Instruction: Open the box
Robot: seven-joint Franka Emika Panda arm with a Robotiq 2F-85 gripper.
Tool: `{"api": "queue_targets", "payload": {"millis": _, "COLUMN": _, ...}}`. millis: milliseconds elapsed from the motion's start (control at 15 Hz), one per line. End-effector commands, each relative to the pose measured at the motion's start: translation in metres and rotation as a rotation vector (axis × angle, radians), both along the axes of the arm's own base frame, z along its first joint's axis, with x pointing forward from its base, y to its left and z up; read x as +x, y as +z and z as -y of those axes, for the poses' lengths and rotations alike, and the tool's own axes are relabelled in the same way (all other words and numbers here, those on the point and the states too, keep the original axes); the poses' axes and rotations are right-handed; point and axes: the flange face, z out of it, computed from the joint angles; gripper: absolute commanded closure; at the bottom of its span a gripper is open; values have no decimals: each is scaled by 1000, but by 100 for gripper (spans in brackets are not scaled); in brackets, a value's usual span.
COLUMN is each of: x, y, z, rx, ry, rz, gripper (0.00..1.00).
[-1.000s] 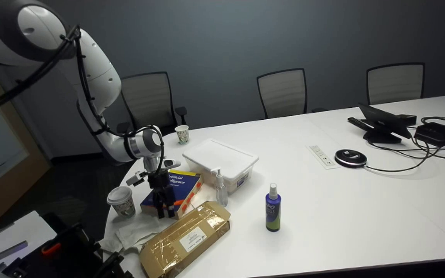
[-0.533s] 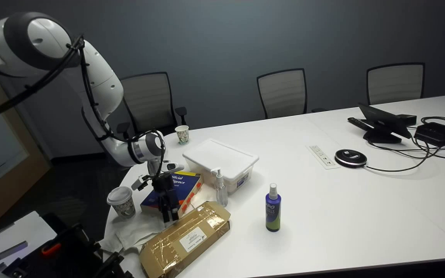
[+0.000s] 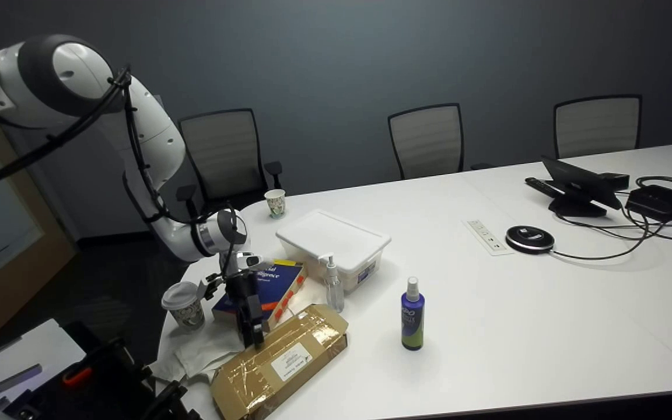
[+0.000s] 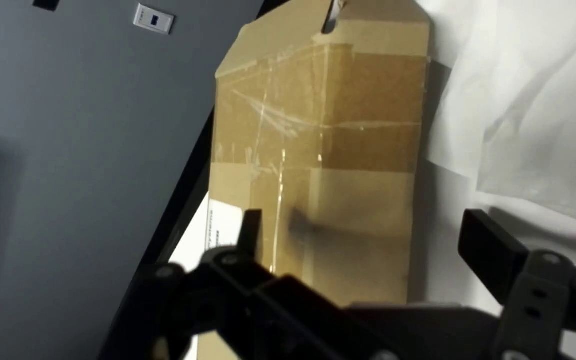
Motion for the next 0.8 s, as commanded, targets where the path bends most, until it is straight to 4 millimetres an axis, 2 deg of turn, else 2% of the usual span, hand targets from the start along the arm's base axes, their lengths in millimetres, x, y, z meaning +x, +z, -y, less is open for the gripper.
{"api": "queue_targets", "payload": {"millis": 0, "x": 2, "y": -7, "z": 5, "rx": -67, "ry": -26, "rz": 8, "gripper": 0}}
{"api": "queue_targets", "payload": {"millis": 733, "x": 13, "y": 16, "z": 23, "rx": -144, "ry": -53, "rz": 62, "gripper": 0}}
